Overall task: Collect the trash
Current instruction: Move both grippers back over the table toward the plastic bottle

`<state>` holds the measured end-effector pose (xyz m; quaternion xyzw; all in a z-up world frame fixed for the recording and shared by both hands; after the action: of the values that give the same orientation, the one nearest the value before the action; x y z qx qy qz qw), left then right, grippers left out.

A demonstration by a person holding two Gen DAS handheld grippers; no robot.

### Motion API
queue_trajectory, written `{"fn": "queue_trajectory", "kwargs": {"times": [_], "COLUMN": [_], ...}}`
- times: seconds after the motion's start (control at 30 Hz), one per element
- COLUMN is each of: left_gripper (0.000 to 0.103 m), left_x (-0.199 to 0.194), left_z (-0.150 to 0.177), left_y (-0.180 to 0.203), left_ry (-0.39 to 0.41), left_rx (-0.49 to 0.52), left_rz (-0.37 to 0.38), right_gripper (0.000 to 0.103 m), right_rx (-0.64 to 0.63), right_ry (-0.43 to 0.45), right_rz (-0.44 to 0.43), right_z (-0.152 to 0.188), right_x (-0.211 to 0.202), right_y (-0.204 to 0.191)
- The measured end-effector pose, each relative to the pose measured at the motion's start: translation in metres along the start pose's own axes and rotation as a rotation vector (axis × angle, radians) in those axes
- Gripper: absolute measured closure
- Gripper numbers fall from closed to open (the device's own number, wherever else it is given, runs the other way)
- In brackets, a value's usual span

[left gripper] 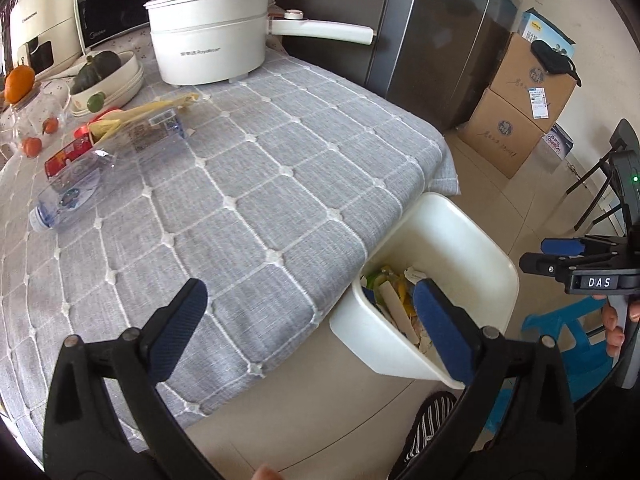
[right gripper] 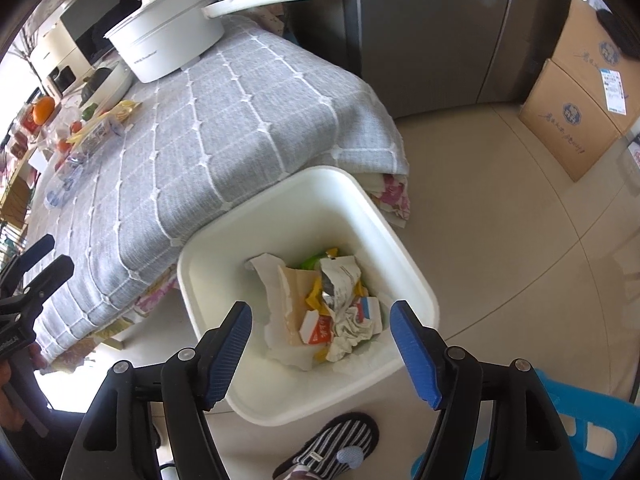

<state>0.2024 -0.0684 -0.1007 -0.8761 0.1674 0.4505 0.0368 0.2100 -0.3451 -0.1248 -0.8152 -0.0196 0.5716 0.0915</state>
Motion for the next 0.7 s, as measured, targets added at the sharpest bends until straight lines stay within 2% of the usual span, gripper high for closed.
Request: {"fn": "queue_trajectory", "kwargs": {"times": [0.17, 0.37, 0.7], "left_gripper": [0.001, 0.001, 0.001], "left_x": [-0.015, -0.037, -0.055], "left_z": [0.005, 0.007, 0.024], "left_y": [-0.023, -0.054, -0.134], "left_ry": [0.017, 0.053, 0.025], "left_rx": [-0.003, 0.027, -0.058], "left_rz": [-0.039, -0.147, -0.254], "right_gripper": [0.029, 0.027, 0.024], "right_rx": [-0.051, -0.114, -0.161], "right_ry": [0.019, 0.041, 0.07], "right_rz": [-0.003, -0.008, -0.026], "right_z": [-0.008, -0.012, -0.018], "right_x": [-0.003, -0.002, 0.008], "right_y": [-0.034, -0.078, -0.145]}}
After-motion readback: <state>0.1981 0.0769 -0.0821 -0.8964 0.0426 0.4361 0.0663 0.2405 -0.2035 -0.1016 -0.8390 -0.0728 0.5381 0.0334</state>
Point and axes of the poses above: each gripper's, at about its wrist camera, not at the fingertips, and x roughly the way its jaws point, y to its right, z to its underside, the point moved 3 cm from there along x, roughly the way its jaws point, and after that the axes turned 3 degrees about x, right-handed, at the moved point
